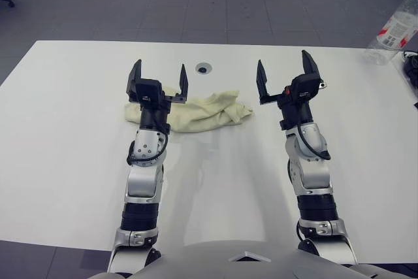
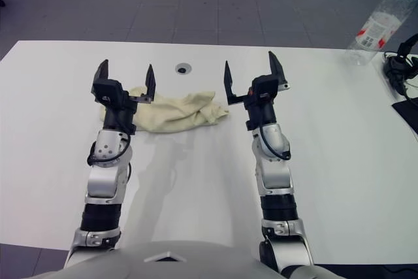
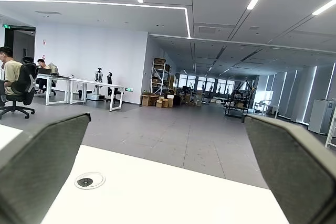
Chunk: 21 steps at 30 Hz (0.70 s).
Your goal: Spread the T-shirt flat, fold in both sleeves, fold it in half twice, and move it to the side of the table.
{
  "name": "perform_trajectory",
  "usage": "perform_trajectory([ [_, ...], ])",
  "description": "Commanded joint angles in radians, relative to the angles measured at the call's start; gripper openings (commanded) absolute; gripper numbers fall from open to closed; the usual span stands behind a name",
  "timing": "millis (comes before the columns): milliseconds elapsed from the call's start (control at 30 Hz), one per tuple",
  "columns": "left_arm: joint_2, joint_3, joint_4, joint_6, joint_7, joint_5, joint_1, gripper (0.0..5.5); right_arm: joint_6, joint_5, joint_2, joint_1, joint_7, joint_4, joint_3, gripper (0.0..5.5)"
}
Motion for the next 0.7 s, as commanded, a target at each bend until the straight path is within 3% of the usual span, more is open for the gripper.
perform_trajectory([
  [33,0.000,-0.004,0.012,0.019,0.002,0.006,-0.006,5.36,0.014,-0.014,-0.004,0.010,-0.009,-0.015,-0.001,5.36],
  [700,0.004,0.008,0.052,-0.015,0.017,0.017,-0.023,5.36,-0.005,-0.008,0.002,0.009,0.003,-0.015,0.009,5.36],
])
